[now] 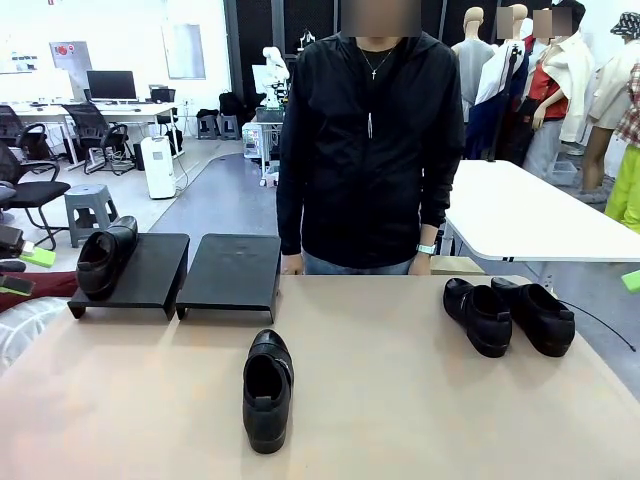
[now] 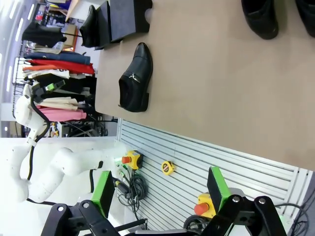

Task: Organize the shoes by placing them on the stand.
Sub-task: Place the Shoe from the middle of the table onto the Shoes Stand.

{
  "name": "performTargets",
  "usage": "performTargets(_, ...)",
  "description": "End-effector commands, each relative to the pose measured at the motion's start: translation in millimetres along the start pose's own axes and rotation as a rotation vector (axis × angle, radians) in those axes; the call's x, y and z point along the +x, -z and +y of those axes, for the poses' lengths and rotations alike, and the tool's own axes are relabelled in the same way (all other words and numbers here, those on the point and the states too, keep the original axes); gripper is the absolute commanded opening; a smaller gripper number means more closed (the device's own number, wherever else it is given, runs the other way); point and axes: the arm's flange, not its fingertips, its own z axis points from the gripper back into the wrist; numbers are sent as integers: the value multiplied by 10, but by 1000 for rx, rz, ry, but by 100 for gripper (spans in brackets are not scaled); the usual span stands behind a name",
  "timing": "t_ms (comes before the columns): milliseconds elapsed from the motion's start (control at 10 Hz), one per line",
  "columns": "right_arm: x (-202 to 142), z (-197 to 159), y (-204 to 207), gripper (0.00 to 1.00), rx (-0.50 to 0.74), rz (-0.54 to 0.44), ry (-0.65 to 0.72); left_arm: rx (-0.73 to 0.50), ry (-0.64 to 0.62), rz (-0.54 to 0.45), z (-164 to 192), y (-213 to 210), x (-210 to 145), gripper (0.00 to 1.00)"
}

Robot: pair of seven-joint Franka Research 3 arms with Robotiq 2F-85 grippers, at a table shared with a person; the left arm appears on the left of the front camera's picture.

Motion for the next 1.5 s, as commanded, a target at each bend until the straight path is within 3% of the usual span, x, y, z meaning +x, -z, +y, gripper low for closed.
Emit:
performTargets(0, 17, 29, -3, 100, 27, -9, 4, 150, 20, 85, -785, 707, -215, 100)
performTargets(100, 17, 29, -3, 100, 27, -9, 4, 201, 82, 190, -1056, 1146, -301, 100)
performTargets(300, 17, 29, -3, 100, 27, -9, 4, 361, 98, 290, -1390, 1993, -346, 100)
performTargets(500, 17, 29, -3, 100, 27, -9, 4, 458, 166, 425, -1623, 2667, -533, 100)
performTargets(600, 17, 29, -3, 100, 27, -9, 4, 499, 182, 440, -1688, 2887, -576, 100)
performTargets(700, 17, 29, -3, 100, 27, -9, 4, 426, 211, 398, -1766, 2765, -518, 100)
performTargets(800, 17, 29, -3, 100, 27, -9, 4, 439, 181, 419, -1734, 2805, -778, 100)
performTargets(1000, 17, 29, -3, 100, 27, -9, 4, 449, 206, 441, -1731, 2946, -760, 100)
performTargets(1200, 17, 29, -3, 100, 27, -9, 4, 581, 18, 430, -1661, 3197, -754, 100)
performTargets(1400, 17, 29, -3, 100, 27, -9, 4, 597, -82, 395, -1649, 3333, -759, 100)
